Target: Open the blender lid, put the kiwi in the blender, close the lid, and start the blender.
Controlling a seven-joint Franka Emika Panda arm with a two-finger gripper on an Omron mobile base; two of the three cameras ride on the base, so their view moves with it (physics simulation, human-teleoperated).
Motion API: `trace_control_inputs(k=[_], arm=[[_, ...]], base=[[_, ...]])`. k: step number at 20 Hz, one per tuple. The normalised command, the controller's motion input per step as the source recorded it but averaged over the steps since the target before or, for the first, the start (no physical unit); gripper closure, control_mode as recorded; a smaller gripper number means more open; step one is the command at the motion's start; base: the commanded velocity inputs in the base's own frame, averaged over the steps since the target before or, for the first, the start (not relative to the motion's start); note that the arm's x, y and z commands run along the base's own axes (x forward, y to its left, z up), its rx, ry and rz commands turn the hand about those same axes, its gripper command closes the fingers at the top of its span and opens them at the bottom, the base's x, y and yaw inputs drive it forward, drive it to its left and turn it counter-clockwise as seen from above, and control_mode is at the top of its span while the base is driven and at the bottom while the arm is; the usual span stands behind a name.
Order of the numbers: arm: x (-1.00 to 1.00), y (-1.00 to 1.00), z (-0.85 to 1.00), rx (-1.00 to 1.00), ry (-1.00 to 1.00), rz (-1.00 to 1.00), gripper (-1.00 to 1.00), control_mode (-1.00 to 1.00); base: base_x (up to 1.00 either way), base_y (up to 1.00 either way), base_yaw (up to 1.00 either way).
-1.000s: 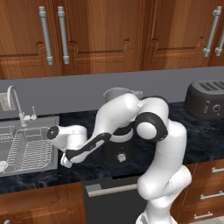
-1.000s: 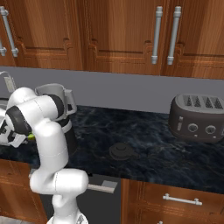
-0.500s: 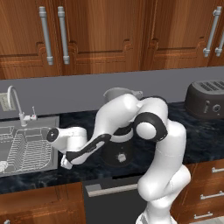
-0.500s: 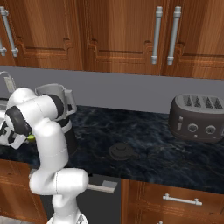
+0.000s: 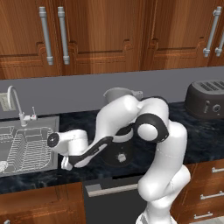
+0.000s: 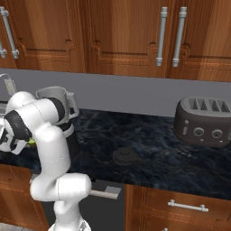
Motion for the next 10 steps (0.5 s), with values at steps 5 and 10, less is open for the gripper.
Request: trace_control_inputs(k=[5, 10], arm=[[-0.04, 0.0, 0.4, 0.0, -0.06, 0.0, 1.0, -1.0], [-0.12, 0.11, 0.95, 0.0, 0.0, -0.04, 1.0, -1.0]], base=[[0.0, 0.0, 0.0], [0.0, 0.0, 0.0]])
